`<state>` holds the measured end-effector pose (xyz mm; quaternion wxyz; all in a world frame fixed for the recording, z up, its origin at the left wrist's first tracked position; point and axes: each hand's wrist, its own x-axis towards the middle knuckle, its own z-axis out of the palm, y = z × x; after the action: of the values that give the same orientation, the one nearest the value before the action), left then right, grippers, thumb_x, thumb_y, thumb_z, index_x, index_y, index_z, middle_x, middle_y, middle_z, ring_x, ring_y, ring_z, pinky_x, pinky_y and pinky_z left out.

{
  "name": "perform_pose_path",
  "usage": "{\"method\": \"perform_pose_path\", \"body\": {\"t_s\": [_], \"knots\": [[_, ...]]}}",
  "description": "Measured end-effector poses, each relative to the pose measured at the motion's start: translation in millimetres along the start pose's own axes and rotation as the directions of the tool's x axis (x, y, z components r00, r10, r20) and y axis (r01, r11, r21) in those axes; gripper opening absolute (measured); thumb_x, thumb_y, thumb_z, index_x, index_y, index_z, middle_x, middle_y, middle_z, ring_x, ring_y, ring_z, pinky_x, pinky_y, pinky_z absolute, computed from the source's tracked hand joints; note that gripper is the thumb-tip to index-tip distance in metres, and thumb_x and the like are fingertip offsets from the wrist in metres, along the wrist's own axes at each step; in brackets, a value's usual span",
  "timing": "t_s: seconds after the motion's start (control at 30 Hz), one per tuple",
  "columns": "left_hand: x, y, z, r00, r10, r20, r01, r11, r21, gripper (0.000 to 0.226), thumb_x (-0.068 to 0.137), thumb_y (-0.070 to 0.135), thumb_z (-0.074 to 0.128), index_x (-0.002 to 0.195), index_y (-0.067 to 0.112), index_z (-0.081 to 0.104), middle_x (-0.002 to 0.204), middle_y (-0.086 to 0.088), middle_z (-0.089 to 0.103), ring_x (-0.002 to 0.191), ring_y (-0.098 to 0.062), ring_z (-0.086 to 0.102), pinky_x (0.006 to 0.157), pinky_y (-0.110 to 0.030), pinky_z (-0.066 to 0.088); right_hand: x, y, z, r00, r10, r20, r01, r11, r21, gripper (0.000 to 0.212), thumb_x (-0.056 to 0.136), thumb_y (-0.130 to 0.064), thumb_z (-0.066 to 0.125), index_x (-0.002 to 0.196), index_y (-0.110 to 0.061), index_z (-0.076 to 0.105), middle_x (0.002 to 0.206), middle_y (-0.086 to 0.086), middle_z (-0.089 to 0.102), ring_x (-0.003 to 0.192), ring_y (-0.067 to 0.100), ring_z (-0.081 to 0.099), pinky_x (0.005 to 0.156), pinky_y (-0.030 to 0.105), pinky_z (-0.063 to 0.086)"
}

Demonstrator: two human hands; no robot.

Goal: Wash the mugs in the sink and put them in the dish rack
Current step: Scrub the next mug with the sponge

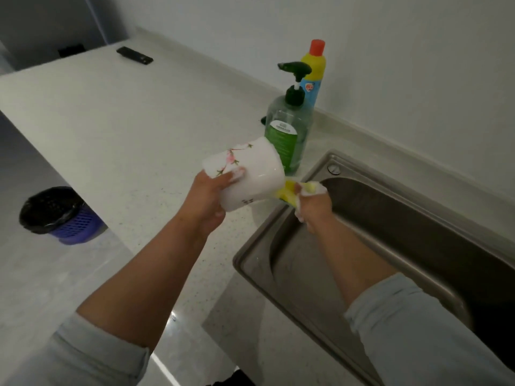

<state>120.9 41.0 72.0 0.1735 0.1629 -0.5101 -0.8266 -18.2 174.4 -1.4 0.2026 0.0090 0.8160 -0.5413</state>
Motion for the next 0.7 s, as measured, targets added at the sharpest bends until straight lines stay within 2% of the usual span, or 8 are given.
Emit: {"method": "perform_pose_path", "body": {"t_s": [0.07, 0.17, 0.23, 0.37, 0.47, 0.57, 0.63, 0.7], "knots": [[0, 1, -3, 1.000, -0.011, -0.022, 0.010, 1.000, -0.022, 0.063, 0.069, 0.011, 0.063, 0.131, 0.003, 0.051, 0.120, -0.013, 0.061, 0.109, -0.032, 0.059, 0.077, -0.040, 0.056, 4, -1, 12, 1.000, 0.022, -0.004, -0.022, 0.996, -0.085, 0.031, 0.096, -0.027, 0.044, 0.109, -0.003, 0.059, 0.096, 0.014, 0.059, 0.058, 0.012, 0.044, 0.052, 0.025, 0.039], [2, 3, -9, 0.999, -0.020, -0.030, 0.019, 0.999, -0.045, 0.063, 0.069, 0.012, 0.064, 0.130, 0.003, 0.051, 0.115, -0.010, 0.062, 0.104, -0.028, 0.061, 0.068, -0.034, 0.055, 4, -6, 27, 0.999, 0.006, 0.034, -0.006, 1.000, 0.020, 0.017, 0.101, -0.023, 0.035, 0.104, -0.014, 0.049, 0.083, 0.012, 0.051, 0.057, 0.015, 0.042, 0.039, 0.015, 0.035], [4, 2, -14, 0.999, -0.031, -0.042, 0.029, 0.998, -0.052, 0.058, 0.071, 0.013, 0.061, 0.128, 0.005, 0.053, 0.110, -0.008, 0.064, 0.100, -0.027, 0.061, 0.065, -0.033, 0.054, 3, -8, 32, 0.999, 0.009, 0.046, -0.008, 1.000, -0.017, 0.013, 0.102, -0.024, 0.033, 0.102, -0.018, 0.045, 0.081, 0.009, 0.049, 0.055, 0.015, 0.041, 0.036, 0.014, 0.032], [9, -1, -20, 0.998, -0.050, -0.029, 0.048, 0.997, -0.060, 0.057, 0.074, 0.016, 0.059, 0.129, 0.007, 0.052, 0.108, -0.006, 0.063, 0.097, -0.025, 0.062, 0.064, -0.033, 0.053, 10, -4, 31, 0.997, -0.019, 0.071, 0.029, 0.989, -0.142, 0.018, 0.099, -0.021, 0.039, 0.110, -0.012, 0.050, 0.096, 0.013, 0.056, 0.075, 0.026, 0.056, 0.065, 0.034, 0.050], [14, -4, -14, 0.997, -0.067, -0.030, 0.065, 0.995, -0.070, 0.054, 0.074, 0.016, 0.059, 0.128, 0.008, 0.053, 0.108, -0.006, 0.064, 0.096, -0.024, 0.063, 0.063, -0.032, 0.054, 16, 4, 21, 0.993, -0.113, -0.026, 0.095, 0.919, -0.383, 0.026, 0.094, -0.018, 0.049, 0.110, -0.003, 0.063, 0.112, 0.022, 0.063, 0.105, 0.037, 0.057, 0.090, 0.038, 0.045], [18, -7, -6, 0.998, -0.068, 0.001, 0.068, 0.997, -0.028, 0.051, 0.074, 0.017, 0.059, 0.124, 0.008, 0.055, 0.108, -0.006, 0.065, 0.097, -0.025, 0.063, 0.065, -0.034, 0.054, 19, 9, 11, 0.995, -0.078, -0.064, 0.059, 0.963, -0.264, 0.021, 0.087, -0.010, 0.058, 0.104, -0.001, 0.067, 0.103, 0.022, 0.067, 0.096, 0.033, 0.063, 0.083, 0.036, 0.048], [20, -8, 1, 0.997, -0.077, 0.011, 0.077, 0.997, 0.003, 0.051, 0.073, 0.016, 0.060, 0.123, 0.009, 0.057, 0.112, -0.008, 0.064, 0.100, -0.027, 0.063, 0.067, -0.035, 0.054, 17, 11, 4, 0.999, 0.033, -0.032, -0.034, 0.999, -0.022, 0.013, 0.088, -0.002, 0.054, 0.096, -0.002, 0.063, 0.088, 0.018, 0.065, 0.077, 0.026, 0.061, 0.073, 0.034, 0.053], [21, -13, 12, 0.995, -0.097, 0.004, 0.097, 0.995, 0.038, 0.049, 0.073, 0.016, 0.062, 0.121, 0.009, 0.058, 0.112, -0.010, 0.064, 0.100, -0.027, 0.063, 0.071, -0.037, 0.055, 9, 13, -4, 0.997, 0.073, 0.001, -0.071, 0.971, 0.230, 0.019, 0.089, 0.007, 0.045, 0.081, -0.008, 0.053, 0.070, 0.009, 0.055, 0.063, 0.017, 0.053, 0.054, 0.023, 0.050]]}}
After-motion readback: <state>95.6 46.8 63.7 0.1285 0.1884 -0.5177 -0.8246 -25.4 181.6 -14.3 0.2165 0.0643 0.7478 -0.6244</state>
